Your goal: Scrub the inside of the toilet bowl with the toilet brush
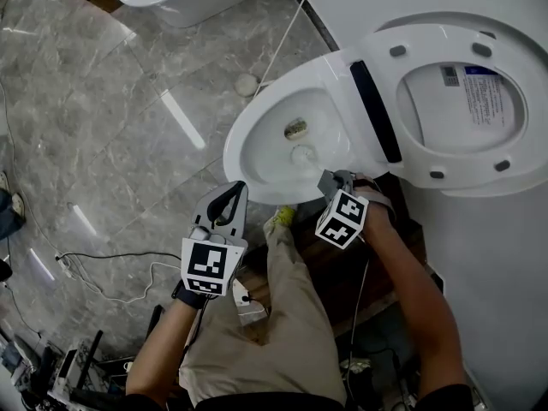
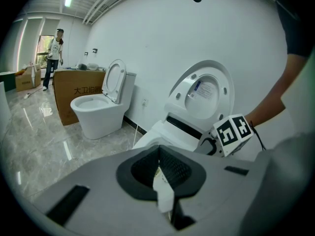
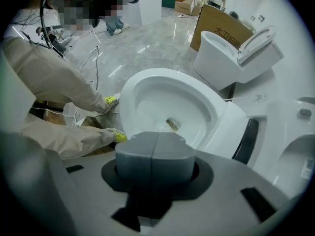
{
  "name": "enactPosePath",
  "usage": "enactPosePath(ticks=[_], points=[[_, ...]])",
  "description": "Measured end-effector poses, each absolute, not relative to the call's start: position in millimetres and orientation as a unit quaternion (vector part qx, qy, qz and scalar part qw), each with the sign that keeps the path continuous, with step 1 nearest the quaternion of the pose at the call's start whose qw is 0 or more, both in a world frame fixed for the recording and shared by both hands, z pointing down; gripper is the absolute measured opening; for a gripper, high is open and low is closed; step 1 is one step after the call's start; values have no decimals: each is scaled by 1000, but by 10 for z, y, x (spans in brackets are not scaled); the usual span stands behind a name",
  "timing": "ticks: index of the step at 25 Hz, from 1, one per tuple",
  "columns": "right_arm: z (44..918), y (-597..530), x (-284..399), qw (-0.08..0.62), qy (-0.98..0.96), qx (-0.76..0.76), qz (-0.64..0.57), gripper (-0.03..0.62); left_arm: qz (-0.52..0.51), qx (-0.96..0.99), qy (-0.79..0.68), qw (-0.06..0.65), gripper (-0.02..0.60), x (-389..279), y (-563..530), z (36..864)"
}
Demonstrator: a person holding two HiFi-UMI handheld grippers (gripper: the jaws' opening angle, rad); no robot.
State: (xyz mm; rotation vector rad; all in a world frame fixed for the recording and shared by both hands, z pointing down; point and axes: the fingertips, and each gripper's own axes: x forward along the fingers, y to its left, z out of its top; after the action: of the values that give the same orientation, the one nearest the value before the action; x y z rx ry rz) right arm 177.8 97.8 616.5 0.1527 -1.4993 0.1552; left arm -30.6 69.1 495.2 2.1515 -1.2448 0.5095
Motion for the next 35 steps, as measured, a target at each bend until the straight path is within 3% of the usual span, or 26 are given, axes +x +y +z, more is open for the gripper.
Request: enactPosePath(ticks=[18,35], points=[[6313,448,2116,759,-641,105,54,149,198,812,-460,299,11,-308,738,5034],[6297,-161,1638,734,-660,160,-16,146,198,804,-467,311,12,-396,864,5085]])
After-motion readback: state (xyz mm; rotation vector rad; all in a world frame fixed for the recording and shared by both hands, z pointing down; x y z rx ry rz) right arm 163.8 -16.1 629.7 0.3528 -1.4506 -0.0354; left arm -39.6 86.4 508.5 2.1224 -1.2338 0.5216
